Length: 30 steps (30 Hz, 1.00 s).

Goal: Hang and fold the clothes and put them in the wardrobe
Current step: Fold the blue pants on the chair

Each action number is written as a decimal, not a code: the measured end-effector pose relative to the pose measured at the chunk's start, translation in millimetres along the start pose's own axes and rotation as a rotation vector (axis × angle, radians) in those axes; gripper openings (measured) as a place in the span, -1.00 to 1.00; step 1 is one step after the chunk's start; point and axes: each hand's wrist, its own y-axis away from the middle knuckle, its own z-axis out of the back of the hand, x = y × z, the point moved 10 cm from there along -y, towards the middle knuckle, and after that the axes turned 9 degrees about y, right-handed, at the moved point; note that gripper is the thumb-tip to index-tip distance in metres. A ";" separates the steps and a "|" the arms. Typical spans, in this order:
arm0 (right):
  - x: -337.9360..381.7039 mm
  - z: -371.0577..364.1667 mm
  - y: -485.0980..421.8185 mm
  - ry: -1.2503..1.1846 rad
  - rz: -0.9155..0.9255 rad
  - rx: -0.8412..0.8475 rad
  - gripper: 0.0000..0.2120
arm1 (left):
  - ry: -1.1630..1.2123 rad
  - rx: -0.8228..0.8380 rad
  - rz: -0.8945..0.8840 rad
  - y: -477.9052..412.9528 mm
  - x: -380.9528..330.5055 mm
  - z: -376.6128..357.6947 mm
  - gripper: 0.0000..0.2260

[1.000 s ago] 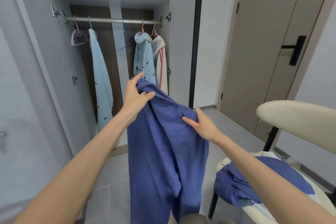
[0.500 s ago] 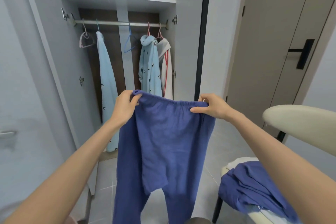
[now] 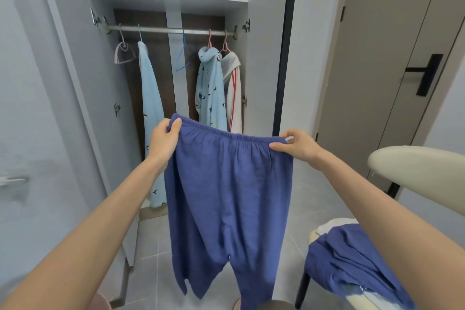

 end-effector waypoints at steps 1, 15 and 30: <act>3.6 6.3 -2.5 -0.045 0.001 -0.057 -0.74 | 0.008 -0.009 -0.008 -0.1 -4.0 0.4 -0.77; 78.0 -11.7 -20.1 -0.576 -0.041 -0.204 -0.82 | 0.359 -0.102 0.257 -7.8 -4.8 -8.0 -0.82; 34.1 -48.3 -7.5 -0.649 -0.303 -0.100 -0.90 | 0.327 0.021 0.415 13.3 12.1 -28.7 -0.88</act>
